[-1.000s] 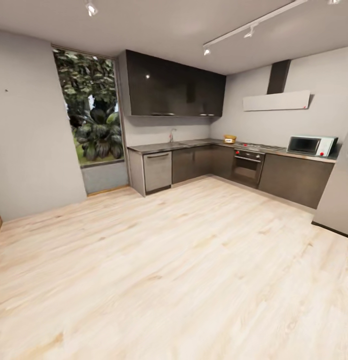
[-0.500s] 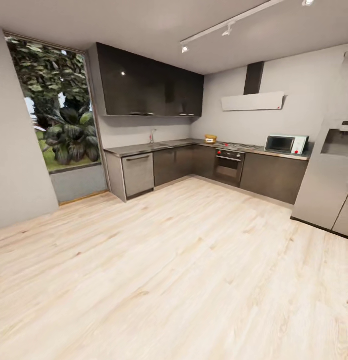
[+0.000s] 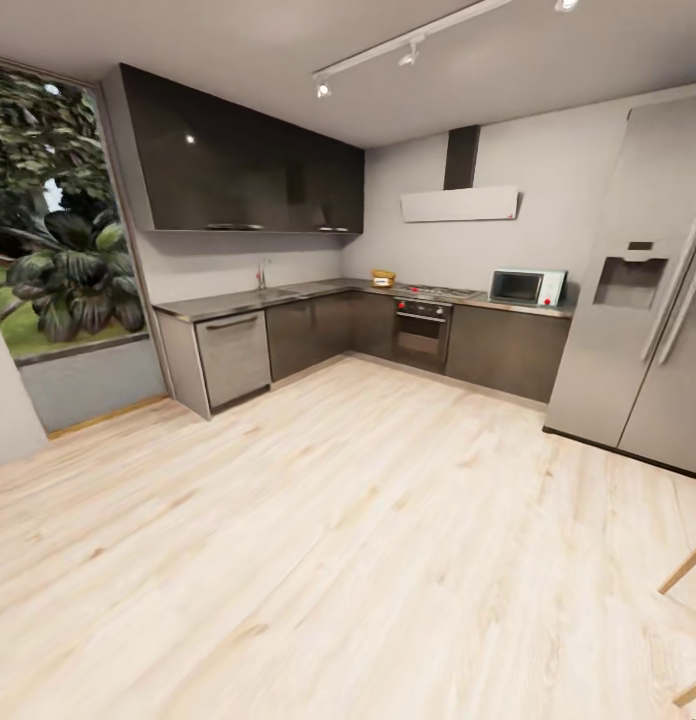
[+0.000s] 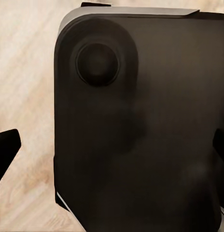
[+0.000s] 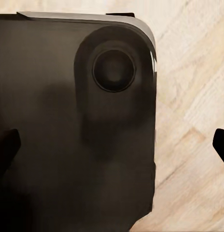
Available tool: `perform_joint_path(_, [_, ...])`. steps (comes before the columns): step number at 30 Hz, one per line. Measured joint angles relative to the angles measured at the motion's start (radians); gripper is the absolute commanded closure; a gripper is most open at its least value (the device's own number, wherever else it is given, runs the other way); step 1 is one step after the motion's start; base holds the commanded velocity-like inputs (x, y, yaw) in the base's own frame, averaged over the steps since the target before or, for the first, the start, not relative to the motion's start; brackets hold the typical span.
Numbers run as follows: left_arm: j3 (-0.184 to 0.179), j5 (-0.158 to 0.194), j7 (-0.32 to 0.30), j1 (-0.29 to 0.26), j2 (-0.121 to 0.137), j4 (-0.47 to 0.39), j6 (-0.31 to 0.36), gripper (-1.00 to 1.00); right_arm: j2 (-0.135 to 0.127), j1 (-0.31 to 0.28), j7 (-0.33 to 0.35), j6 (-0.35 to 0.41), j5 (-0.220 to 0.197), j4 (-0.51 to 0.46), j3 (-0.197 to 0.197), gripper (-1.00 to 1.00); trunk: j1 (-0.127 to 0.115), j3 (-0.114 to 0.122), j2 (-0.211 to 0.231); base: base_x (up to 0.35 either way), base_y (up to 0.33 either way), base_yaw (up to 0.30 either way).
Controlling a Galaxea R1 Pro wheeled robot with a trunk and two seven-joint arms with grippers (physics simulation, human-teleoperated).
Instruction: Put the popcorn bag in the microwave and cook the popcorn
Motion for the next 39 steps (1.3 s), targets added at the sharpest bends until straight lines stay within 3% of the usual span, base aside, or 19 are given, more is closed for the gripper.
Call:
perform_joint_path(29, [0.0, 0.001, 0.001, 0.0, 0.001, 0.0, 0.001, -1.0, 0.001, 0.0, 0.0, 0.0, 0.0, 0.0, 0.0, -1.0, 0.0, 0.0, 0.0, 0.326, 0.049, -0.254])
perform_joint_path(34, [0.0, 0.001, 0.0, 0.0, 0.002, -0.004, 0.047, -1.0, 0.002, 0.0, 0.0, 0.0, 0.001, 0.0, 0.001, -1.0, 0.0, 0.0, 0.0, 0.334, 0.0, -0.229])
perform_joint_path(39, [0.0, 0.0, -0.001, 0.0, 0.002, -0.006, 0.048, -1.0, 0.001, 0.0, 0.0, 0.0, 0.001, 0.0, 0.001, -1.0, 0.0, 0.0, 0.0, 0.335, 0.0, -0.073])
